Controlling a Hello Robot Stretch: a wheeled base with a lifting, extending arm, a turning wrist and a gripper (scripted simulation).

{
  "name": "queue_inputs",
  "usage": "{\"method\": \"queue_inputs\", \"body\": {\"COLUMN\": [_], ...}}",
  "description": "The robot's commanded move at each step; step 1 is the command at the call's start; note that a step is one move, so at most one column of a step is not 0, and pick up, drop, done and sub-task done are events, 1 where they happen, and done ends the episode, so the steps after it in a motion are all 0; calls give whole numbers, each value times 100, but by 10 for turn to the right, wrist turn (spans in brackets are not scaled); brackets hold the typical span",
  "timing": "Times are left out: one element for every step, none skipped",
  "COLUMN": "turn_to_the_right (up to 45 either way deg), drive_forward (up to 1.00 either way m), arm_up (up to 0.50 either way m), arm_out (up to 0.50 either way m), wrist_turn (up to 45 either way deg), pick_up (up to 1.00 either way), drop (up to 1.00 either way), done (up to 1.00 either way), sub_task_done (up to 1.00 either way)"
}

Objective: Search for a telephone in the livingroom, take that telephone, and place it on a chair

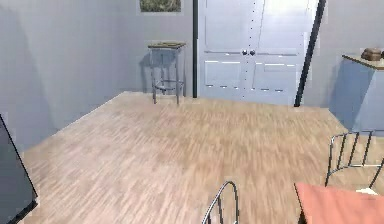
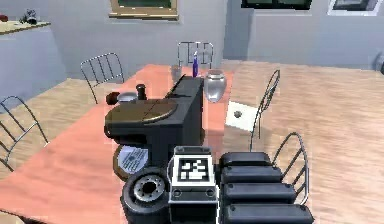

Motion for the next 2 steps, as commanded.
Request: {"method": "queue_inputs", "body": {"turn_to_the_right": [-450,-120], "drive_forward": [0,0], "arm_up": [0,0], "arm_out": [0,0], "wrist_turn": [0,0], "pick_up": [0,0], "drop": [0,0], "done": [0,0], "sub_task_done": [0,0]}}
